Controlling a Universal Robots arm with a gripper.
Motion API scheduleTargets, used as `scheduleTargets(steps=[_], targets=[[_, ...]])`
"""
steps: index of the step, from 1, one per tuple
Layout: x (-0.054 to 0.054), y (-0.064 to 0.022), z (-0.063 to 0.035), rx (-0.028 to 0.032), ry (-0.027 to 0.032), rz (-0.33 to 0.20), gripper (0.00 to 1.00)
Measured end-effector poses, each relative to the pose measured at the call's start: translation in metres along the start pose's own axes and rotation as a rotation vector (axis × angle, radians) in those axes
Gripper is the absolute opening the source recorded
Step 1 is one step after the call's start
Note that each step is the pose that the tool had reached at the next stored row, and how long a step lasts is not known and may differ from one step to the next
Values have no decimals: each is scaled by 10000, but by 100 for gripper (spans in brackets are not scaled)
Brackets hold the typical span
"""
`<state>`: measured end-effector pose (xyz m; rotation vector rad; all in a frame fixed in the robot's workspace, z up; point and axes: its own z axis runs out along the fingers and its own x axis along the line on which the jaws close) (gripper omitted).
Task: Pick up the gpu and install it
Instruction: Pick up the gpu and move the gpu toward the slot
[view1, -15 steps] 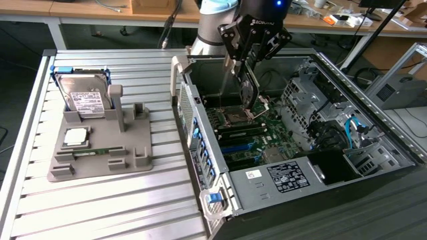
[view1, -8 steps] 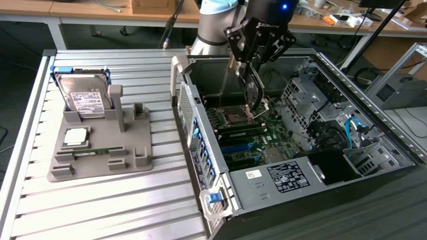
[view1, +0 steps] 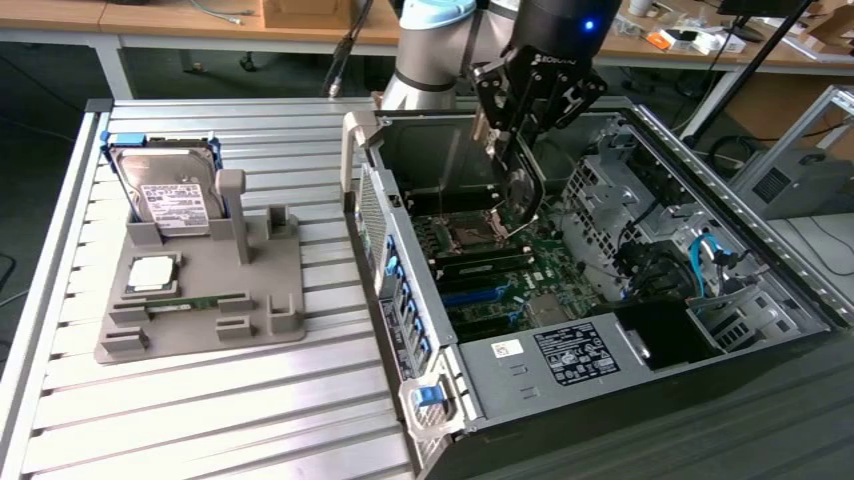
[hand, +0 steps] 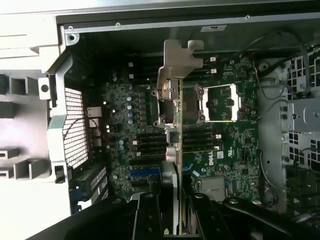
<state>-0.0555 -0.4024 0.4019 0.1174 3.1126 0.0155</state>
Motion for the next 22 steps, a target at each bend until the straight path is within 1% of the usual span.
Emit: scheduleTargets(steps=[11, 17, 22], targets=[[-332, 24, 112, 8, 4, -2, 27], [-435, 26, 148, 10, 5, -2, 27], [-476, -16, 171, 9, 4, -1, 27]])
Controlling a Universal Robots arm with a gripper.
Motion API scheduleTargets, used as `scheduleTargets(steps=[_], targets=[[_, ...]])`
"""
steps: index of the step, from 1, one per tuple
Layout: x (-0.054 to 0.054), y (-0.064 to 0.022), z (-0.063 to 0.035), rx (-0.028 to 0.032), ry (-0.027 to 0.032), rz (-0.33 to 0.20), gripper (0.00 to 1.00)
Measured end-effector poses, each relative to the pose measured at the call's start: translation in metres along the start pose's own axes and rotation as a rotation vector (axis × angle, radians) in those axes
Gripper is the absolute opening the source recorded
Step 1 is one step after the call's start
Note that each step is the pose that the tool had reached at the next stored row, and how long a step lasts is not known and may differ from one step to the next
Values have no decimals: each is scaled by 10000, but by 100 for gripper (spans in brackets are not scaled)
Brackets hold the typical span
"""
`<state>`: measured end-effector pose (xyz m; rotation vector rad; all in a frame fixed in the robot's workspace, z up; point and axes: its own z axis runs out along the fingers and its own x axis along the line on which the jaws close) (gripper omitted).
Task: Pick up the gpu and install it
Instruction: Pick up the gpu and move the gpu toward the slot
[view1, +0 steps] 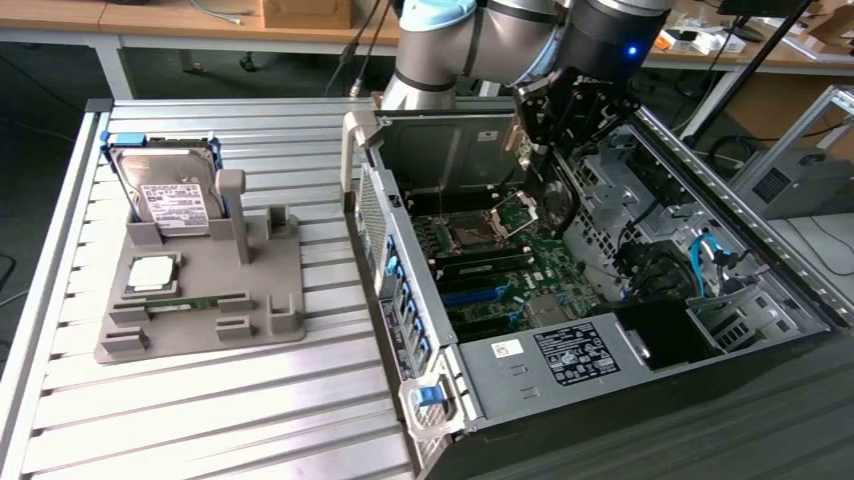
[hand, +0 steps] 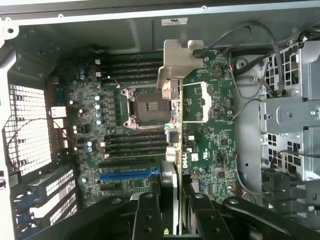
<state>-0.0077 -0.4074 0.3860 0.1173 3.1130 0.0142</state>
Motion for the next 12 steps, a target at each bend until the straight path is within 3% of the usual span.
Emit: scheduleTargets(steps=[12], targets=[[-86, -26, 24, 0, 0, 1, 27]])
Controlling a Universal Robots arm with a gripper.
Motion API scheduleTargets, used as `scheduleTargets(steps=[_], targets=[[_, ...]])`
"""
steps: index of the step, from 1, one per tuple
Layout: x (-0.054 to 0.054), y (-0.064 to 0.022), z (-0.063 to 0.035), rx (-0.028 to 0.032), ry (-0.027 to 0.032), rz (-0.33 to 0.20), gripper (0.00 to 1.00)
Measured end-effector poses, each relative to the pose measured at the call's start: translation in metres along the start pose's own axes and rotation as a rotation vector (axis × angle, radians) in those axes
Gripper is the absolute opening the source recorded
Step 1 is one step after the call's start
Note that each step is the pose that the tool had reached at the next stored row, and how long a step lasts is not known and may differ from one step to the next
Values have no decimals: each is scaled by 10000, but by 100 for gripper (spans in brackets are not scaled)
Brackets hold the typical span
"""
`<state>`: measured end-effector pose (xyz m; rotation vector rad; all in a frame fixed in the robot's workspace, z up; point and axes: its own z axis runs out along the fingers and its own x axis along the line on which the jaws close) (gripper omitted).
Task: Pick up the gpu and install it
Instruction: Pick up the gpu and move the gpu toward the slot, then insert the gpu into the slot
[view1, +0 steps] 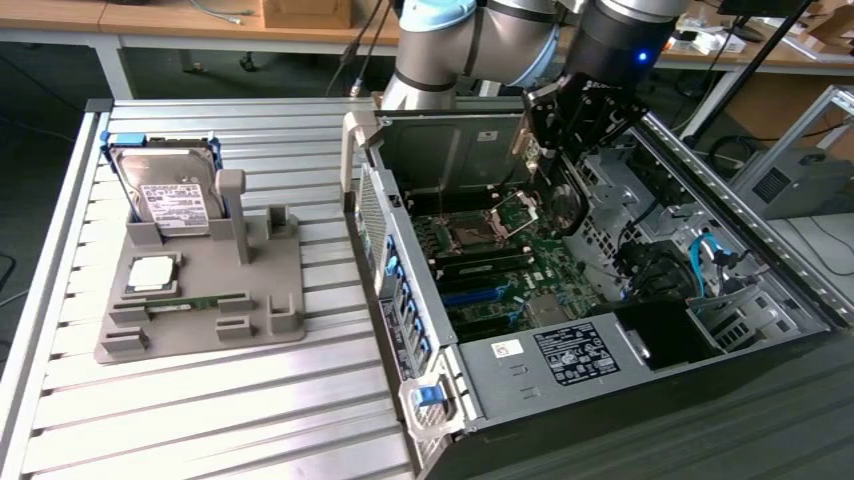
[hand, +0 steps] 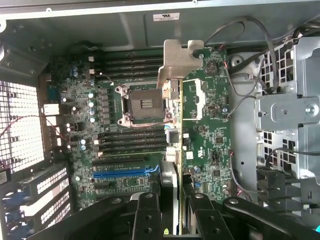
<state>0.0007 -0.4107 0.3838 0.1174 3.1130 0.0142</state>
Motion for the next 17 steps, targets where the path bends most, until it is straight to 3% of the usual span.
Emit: scheduleTargets(steps=[17], targets=[[0, 0, 0, -6, 2, -199, 27]])
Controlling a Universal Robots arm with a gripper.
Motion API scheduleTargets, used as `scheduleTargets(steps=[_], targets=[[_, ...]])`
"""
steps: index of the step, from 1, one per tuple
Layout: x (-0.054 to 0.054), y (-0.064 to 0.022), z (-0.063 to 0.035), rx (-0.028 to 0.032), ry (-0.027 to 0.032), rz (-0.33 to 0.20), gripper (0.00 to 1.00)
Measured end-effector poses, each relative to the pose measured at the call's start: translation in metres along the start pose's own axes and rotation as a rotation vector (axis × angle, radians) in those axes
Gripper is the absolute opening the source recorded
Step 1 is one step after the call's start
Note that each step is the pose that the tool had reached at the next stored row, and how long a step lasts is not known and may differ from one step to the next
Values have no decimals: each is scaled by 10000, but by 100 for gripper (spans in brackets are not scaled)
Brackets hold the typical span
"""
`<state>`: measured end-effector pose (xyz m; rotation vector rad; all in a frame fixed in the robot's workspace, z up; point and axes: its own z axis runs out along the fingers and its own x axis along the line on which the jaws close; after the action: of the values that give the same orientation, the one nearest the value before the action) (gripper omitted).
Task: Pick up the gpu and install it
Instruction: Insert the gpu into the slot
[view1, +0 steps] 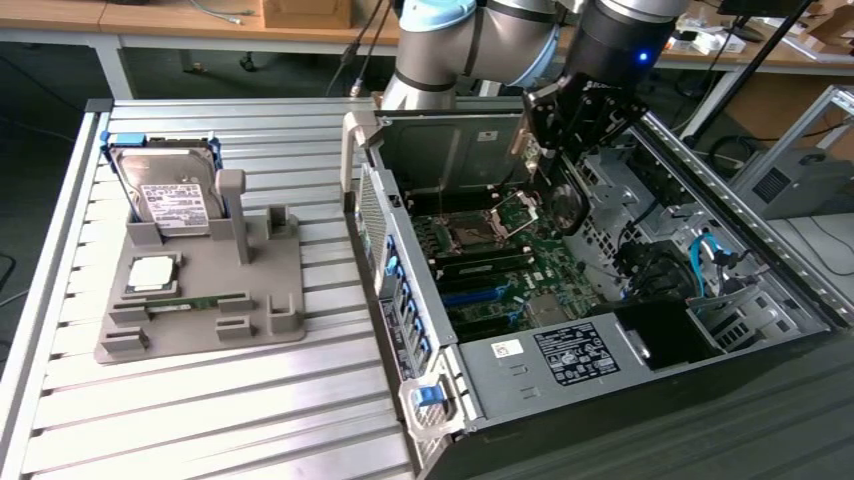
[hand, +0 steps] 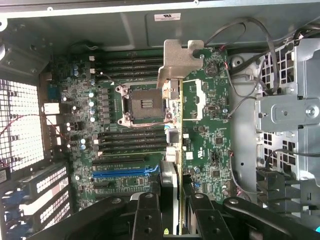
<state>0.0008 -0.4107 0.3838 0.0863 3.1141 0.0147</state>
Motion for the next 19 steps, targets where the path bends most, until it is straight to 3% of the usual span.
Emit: scheduleTargets(steps=[19], targets=[[0, 0, 0, -42, 17, -1633, 27]])
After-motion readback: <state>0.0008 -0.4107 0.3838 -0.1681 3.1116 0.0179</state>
